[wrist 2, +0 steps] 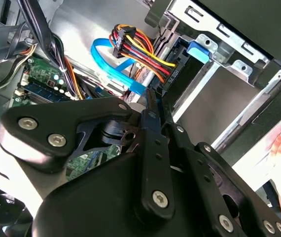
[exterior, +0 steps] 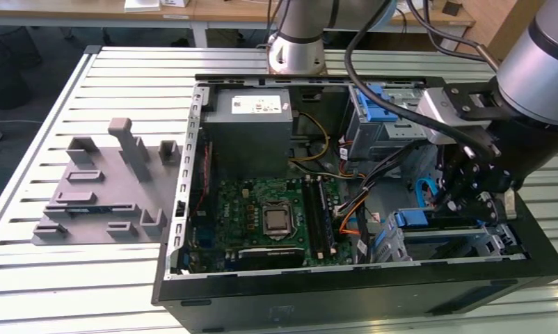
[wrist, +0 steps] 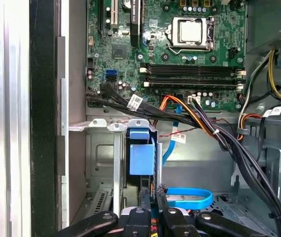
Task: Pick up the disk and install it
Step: 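Insert the second disk wire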
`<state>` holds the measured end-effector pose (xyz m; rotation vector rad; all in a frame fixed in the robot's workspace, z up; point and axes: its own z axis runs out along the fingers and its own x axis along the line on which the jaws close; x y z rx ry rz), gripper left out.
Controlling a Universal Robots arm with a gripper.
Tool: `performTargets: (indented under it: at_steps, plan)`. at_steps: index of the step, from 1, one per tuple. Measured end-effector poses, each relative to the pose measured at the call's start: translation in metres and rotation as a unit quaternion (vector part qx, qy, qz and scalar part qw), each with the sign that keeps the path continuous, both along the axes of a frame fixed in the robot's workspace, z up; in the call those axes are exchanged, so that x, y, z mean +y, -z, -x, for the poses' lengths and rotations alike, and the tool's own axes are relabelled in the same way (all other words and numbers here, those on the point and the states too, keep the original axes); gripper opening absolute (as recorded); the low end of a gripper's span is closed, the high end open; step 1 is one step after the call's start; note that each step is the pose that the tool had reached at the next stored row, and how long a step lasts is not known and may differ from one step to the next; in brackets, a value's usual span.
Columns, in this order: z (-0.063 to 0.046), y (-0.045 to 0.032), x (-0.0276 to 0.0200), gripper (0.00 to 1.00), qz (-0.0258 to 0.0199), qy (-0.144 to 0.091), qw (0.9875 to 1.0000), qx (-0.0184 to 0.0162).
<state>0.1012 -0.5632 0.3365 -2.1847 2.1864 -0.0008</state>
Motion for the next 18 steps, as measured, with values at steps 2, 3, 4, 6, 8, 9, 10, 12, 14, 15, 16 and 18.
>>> performTargets:
  at_steps: [2,3,4,6,8,9,10,12,14,15,16,18]
  plan:
    - [-0.0003,0.0001,-0.0002,0.16,0.0,0.0,1.0,0.0]
    - [-0.0005,0.0001,-0.0002,0.16,0.0001,0.0,1.0,0.0]
    - [-0.0007,0.0003,-0.0004,0.16,0.0,0.0,1.0,0.0]
    - [-0.001,0.0004,-0.0006,0.16,0.0,0.0,1.0,0.0]
    - [-0.001,0.0006,-0.001,0.16,0.0,0.0,1.0,0.0]
    - [-0.0011,0.0008,-0.0011,0.16,-0.0001,0.0,1.0,0.0]
    - [-0.0011,0.0009,-0.0012,0.16,-0.0001,0.0,1.0,0.0]
    - [-0.0012,0.0012,-0.0014,0.16,-0.0001,0.0,1.0,0.0]
    - [-0.0012,0.0015,-0.0015,0.16,0.0,0.0,1.0,0.0]
    - [-0.0013,0.0017,-0.0015,0.16,0.0,0.0,1.0,0.0]
    - [-0.0014,0.002,-0.0015,0.16,0.0,0.0,1.0,0.0]
    - [-0.0015,0.0024,-0.0016,0.16,-0.0002,0.0,1.0,0.0]
